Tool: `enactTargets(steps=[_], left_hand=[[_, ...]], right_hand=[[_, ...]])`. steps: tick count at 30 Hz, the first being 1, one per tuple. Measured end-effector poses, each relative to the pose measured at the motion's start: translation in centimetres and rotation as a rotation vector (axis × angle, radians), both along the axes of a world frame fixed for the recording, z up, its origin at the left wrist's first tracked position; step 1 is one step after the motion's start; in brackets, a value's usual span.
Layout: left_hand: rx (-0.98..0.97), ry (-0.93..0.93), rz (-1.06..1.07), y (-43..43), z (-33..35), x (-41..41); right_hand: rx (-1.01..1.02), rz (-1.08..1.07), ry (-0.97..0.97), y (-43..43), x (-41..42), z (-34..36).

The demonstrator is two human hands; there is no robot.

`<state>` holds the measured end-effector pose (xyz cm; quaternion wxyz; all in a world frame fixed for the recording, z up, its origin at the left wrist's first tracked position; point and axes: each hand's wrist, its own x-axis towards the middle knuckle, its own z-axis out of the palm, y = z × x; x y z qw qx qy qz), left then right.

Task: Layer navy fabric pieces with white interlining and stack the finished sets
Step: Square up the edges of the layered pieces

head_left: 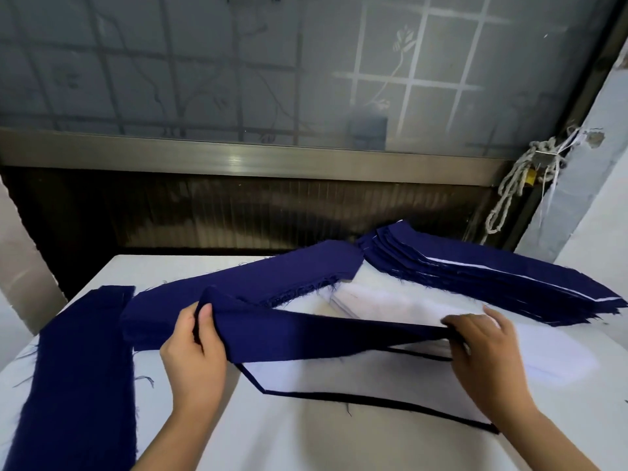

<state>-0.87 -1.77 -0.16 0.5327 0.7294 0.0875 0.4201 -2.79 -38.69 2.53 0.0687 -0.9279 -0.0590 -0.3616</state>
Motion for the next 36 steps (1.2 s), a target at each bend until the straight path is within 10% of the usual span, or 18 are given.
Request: enactTargets(steps=[9,22,36], left_hand=[[0.108,0.172,-0.070,0.0,-0.6,0.1],[0.666,0.514,-0.010,0.2,-1.4,0.7],[0.734,0.574,0.039,-0.3,-1.1,0.4]], right_hand=[[0.749,-0.134,0.053,-2.7,-4.6,-2.1],[0.350,-0.458,0.203,-2.8,-3.9,-3.2],[0.403,-0.451,0.206,-3.0,-4.1,-3.2]])
